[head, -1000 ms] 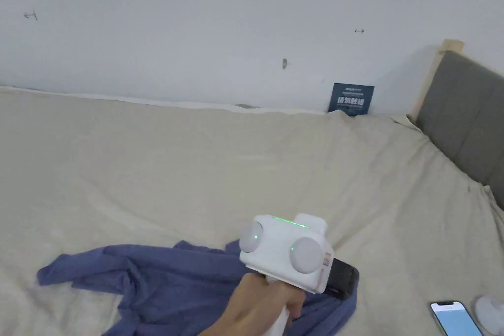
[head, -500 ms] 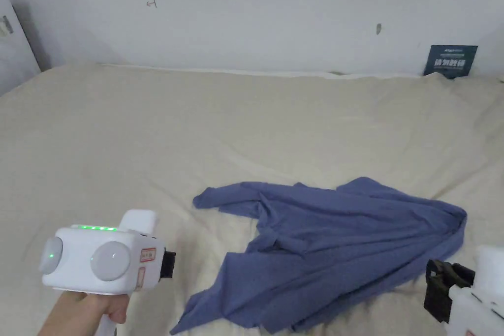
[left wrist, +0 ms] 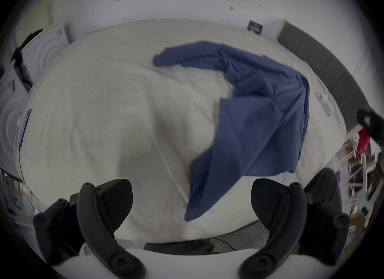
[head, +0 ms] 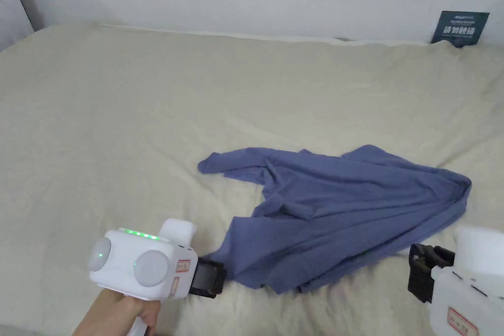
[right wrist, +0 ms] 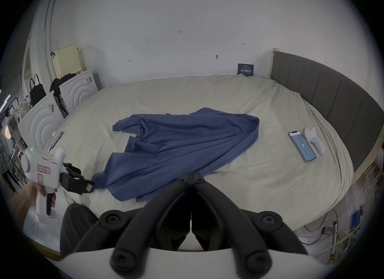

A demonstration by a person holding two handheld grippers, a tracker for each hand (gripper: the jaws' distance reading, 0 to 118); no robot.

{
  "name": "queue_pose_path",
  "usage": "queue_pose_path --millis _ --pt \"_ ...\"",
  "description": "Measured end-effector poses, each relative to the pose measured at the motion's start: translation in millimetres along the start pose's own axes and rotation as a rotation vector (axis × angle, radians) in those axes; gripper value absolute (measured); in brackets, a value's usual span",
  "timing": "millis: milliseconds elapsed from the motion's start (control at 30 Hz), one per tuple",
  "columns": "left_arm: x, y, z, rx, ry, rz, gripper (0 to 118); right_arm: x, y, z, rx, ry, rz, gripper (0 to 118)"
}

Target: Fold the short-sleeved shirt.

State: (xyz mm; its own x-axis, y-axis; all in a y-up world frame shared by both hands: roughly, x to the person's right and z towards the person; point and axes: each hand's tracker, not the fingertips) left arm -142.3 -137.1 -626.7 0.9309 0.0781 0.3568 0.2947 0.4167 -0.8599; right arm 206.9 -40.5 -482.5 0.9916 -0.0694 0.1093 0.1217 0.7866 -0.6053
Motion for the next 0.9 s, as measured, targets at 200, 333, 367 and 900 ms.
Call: queue_pose_path --millis 200,333,367,900 --pt "-23 5 1 0.024 -0.047 0.131 2 -6 -1 -4 -0.006 0.005 0.025 0" --pt "-27 3 1 0.057 -0.049 0.103 2 -15 4 -16 -0.026 0.017 0.053 0" --pt "-29 3 1 0.058 -0.057 0.111 2 -18 6 -19 -0.028 0.023 0.060 0" --pt "-49 -6 -1 0.082 -0.161 0.162 2 -116 144 -231 -0.123 0.120 0.394 0"
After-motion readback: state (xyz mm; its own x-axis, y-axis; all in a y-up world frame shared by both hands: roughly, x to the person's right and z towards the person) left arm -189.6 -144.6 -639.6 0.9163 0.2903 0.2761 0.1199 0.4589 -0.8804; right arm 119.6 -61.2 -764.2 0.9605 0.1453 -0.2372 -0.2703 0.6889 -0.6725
